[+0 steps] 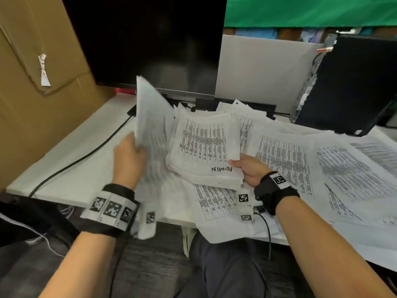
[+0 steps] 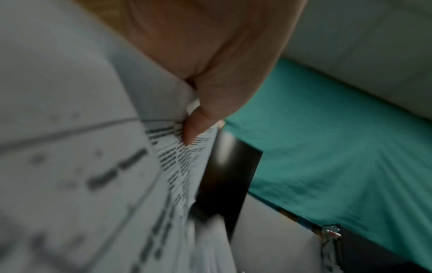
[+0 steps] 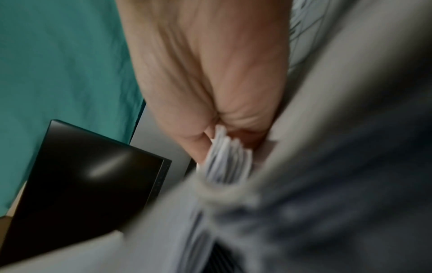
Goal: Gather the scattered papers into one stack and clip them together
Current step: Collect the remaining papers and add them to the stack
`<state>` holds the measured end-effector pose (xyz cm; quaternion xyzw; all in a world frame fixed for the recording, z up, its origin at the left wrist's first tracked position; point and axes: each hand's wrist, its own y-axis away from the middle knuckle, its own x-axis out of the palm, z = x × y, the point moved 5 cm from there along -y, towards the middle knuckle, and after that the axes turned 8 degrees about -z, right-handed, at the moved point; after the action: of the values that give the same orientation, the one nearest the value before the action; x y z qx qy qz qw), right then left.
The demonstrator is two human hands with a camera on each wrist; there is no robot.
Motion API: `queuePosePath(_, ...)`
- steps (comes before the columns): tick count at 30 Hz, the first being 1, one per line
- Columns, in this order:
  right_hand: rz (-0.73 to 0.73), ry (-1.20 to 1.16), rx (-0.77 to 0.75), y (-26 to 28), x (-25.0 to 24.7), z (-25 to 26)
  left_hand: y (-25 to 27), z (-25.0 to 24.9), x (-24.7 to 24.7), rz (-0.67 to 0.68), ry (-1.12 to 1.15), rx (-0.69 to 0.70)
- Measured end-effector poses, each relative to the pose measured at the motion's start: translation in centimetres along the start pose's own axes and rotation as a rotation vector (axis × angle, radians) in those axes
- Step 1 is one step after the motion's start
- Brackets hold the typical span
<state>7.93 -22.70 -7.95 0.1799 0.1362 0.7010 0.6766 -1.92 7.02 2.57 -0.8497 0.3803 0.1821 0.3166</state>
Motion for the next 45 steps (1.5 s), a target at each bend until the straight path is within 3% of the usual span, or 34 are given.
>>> queuePosePath(3,-0.026,0.067,-0.031,-0.3,-0.2,0.0,-2.4,-5.4,-5.7,-0.25,0.042,0.273)
queuePosePath(6,-0.028,0.11,-0.04,-0.7,-0.3,-0.2,-5.4,-8.0,-9.5,-0.344,0.166,0.333)
queuePosePath(8,-0.028,0.122,-0.039,-0.5,-0.3,-0.1,-7.4,-8.5,-8.8,-0.3,0.155,0.317)
queuePosePath(11,-0.035,0.146,-0.056,-0.3,-0.1,0.0,-8.7,-7.3,-2.5,-0.083,0.177,0.214)
queuePosePath(14,-0.031,0.169,-0.073,-0.3,0.2,0.0,-8.0,-4.0,5.4,0.165,0.252,-0.045)
queuePosePath(18,-0.075,0.135,-0.057,-0.2,0.1,0.0,-6.7,-1.1,11.2,0.294,0.082,-0.156)
queuePosePath(22,-0.093,-0.004,-0.062,-0.4,0.0,0.2,-6.3,0.6,13.5,0.31,-0.04,-0.264)
queuePosePath(25,-0.065,0.186,-0.111,-1.1,0.0,-0.1,-5.6,2.0,14.1,0.375,-0.117,-0.432)
queuePosePath(28,-0.055,0.357,-0.114,-4.0,-0.8,-1.3,-5.3,2.3,14.7,0.465,0.062,-0.47)
queuePosePath(33,0.033,0.17,-0.174,3.1,1.0,2.7,-5.5,4.0,11.2,0.438,0.264,-0.526)
queuePosePath(35,0.147,0.096,-0.219,5.2,1.1,3.8,-5.5,2.4,9.0,0.422,0.428,-0.45)
queuePosePath(37,0.17,0.108,-0.298,6.9,1.4,5.4,-5.4,-0.7,6.9,0.409,0.648,-0.349)
queuePosePath(41,0.042,0.388,-0.556,9.7,3.4,9.2,-4.6,-7.7,2.4,0.191,0.854,0.004)
queuePosePath(43,-0.028,0.376,-0.651,10.7,3.9,11.1,-4.0,-10.1,-0.1,0.046,0.924,0.166)
queuePosePath(45,-0.071,0.348,-0.708,11.6,3.8,12.4,-3.2,-11.8,-1.8,0.007,0.947,0.28)
